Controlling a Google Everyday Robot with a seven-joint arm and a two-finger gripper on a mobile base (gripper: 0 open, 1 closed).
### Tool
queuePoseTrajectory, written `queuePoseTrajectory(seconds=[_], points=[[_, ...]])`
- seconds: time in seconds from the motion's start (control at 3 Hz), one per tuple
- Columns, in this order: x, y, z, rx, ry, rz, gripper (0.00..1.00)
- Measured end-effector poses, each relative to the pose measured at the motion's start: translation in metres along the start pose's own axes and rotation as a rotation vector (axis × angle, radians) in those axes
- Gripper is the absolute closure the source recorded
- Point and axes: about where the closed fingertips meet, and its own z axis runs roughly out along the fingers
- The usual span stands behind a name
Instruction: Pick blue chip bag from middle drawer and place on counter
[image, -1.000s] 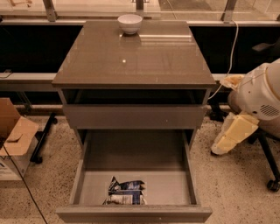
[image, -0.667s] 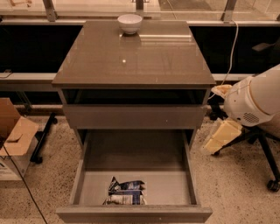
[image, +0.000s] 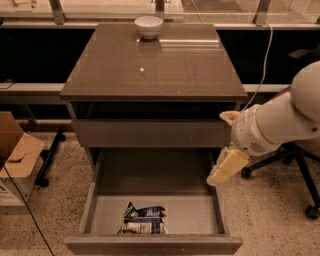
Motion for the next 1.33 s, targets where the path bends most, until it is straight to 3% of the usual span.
queuePoseTrajectory(seconds=[0.33,0.67,1.33], points=[[0.009,0.023,0.077,-0.071,-0.041,0.02,0.0],[0.015,0.039,0.121,-0.121,-0.085,0.048,0.0],[0.018,0.039,0.132,-0.126,-0.063,0.059,0.0]])
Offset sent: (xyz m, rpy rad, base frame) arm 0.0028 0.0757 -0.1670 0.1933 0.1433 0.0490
